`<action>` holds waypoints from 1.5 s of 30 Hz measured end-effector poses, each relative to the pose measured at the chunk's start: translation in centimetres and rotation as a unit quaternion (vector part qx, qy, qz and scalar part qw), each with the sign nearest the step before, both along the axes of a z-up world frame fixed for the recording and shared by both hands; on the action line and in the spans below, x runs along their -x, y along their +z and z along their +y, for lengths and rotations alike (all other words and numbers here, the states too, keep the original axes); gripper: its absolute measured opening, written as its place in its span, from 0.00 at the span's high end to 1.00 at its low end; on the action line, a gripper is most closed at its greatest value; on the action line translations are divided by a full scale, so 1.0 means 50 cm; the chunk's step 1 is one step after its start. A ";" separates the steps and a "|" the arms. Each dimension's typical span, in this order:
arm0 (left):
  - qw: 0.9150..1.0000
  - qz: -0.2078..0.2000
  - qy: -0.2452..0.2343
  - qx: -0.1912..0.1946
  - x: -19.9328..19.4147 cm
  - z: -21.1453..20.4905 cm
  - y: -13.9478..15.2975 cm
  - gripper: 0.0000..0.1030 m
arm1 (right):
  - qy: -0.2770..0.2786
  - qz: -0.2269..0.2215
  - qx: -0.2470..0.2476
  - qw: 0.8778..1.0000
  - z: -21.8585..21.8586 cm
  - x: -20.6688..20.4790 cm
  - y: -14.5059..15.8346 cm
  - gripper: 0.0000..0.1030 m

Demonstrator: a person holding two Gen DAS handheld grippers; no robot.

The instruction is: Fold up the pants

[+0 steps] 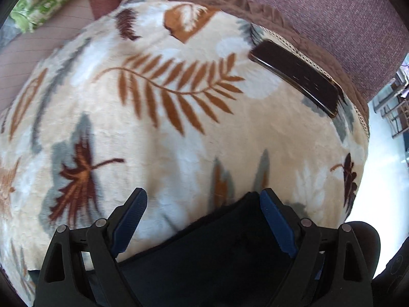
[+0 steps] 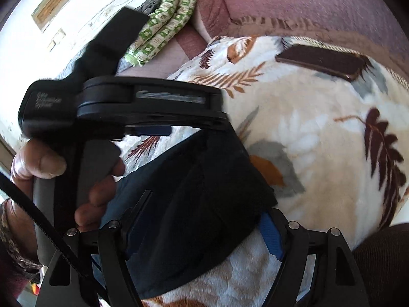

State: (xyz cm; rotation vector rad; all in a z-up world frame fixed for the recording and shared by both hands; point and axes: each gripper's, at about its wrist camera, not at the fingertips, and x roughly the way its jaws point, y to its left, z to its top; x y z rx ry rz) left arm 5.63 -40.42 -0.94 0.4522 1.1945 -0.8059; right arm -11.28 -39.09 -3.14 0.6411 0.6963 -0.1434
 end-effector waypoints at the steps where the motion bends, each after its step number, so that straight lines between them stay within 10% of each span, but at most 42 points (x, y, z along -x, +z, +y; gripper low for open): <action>1: 1.000 0.009 -0.014 -0.007 0.008 -0.005 -0.009 0.23 | 0.003 -0.001 0.003 1.000 0.001 -0.004 0.002 0.23; 3: 0.999 -0.001 -0.039 -0.009 0.027 -0.009 -0.008 0.45 | 0.008 -0.002 0.004 1.000 -0.001 -0.011 0.004 0.50; 4: 0.999 0.003 -0.050 0.001 0.038 -0.007 0.001 0.71 | 0.013 -0.001 -0.002 1.000 -0.004 -0.015 0.003 0.58; 9: 0.999 -0.019 -0.026 0.014 0.047 0.027 0.035 0.76 | 0.042 -0.005 -0.017 0.999 -0.008 -0.022 0.011 0.77; 22: 0.982 -0.022 0.137 0.128 0.021 0.324 0.151 0.76 | 0.180 -0.060 0.026 0.981 0.147 -0.069 0.135 0.78; 37: 0.940 0.016 0.286 0.184 0.018 0.626 0.078 0.73 | 0.324 -0.009 0.094 0.941 0.406 -0.152 0.099 0.78; 41: 0.925 0.023 0.314 0.214 0.018 0.686 0.082 0.61 | 0.336 0.003 0.102 0.936 0.433 -0.164 0.085 0.72; 45: 0.906 0.011 0.344 0.248 0.025 0.753 0.095 0.51 | 0.343 0.005 0.089 0.935 0.445 -0.169 0.081 0.44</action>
